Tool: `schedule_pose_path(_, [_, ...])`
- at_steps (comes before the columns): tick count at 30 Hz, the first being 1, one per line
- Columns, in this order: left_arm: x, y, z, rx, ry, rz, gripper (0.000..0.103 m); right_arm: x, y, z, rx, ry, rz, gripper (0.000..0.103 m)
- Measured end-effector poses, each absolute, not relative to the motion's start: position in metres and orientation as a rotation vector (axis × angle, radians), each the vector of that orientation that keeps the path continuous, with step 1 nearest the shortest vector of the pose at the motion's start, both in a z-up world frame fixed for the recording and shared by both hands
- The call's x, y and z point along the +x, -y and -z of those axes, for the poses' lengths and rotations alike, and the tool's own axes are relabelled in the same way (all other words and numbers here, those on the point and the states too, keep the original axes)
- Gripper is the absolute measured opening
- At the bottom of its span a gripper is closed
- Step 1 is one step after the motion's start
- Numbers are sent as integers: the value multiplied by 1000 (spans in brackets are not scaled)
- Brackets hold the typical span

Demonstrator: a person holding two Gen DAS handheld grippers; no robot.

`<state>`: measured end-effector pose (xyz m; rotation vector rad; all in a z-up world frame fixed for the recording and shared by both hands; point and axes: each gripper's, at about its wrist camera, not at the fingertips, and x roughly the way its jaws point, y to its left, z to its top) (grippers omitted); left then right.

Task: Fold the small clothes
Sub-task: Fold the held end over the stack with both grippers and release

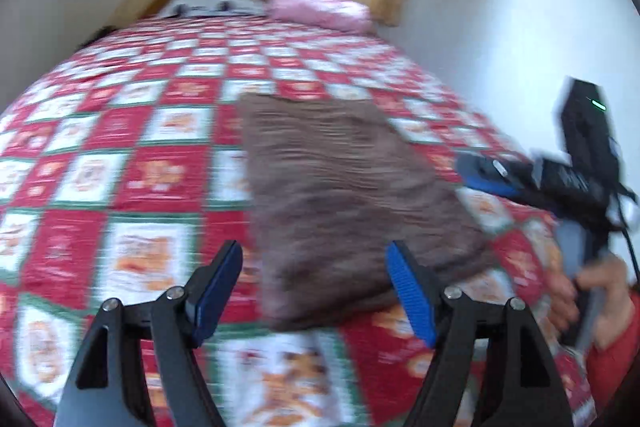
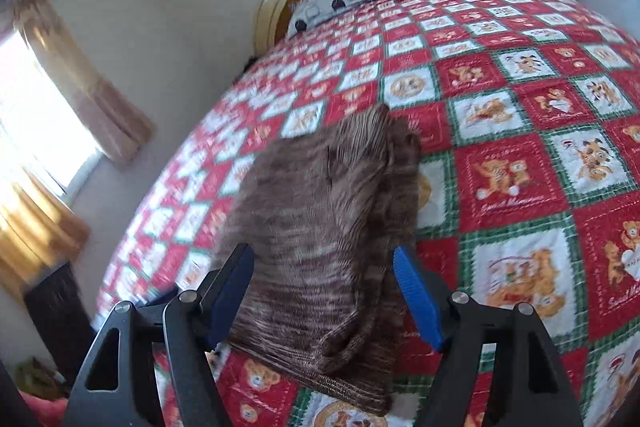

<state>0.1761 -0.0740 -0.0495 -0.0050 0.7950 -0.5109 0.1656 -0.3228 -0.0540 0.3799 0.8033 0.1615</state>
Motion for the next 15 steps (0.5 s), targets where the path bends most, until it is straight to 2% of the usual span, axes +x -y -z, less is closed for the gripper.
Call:
schedule_pose_path(2, [188, 76, 53, 46, -811, 416, 77, 171, 314, 66, 312, -841, -127, 55])
schedule_pose_path(4, [192, 73, 54, 81, -811, 369, 77, 173, 307, 81, 260, -891, -84, 30])
schedule_pose_path(5, [192, 74, 54, 99, -804, 350, 77, 171, 307, 82, 254, -884, -76, 27])
schedule_pose_path(7, [196, 73, 57, 124, -793, 340, 77, 166, 310, 82, 268, -874, -58, 14])
schedule_pose_path(10, [190, 75, 56, 158, -777, 330, 77, 155, 314, 80, 310, -850, -51, 8])
schedule_pose_path(15, [192, 77, 52, 150, -767, 346, 77, 130, 316, 75, 339, -798, -10, 7])
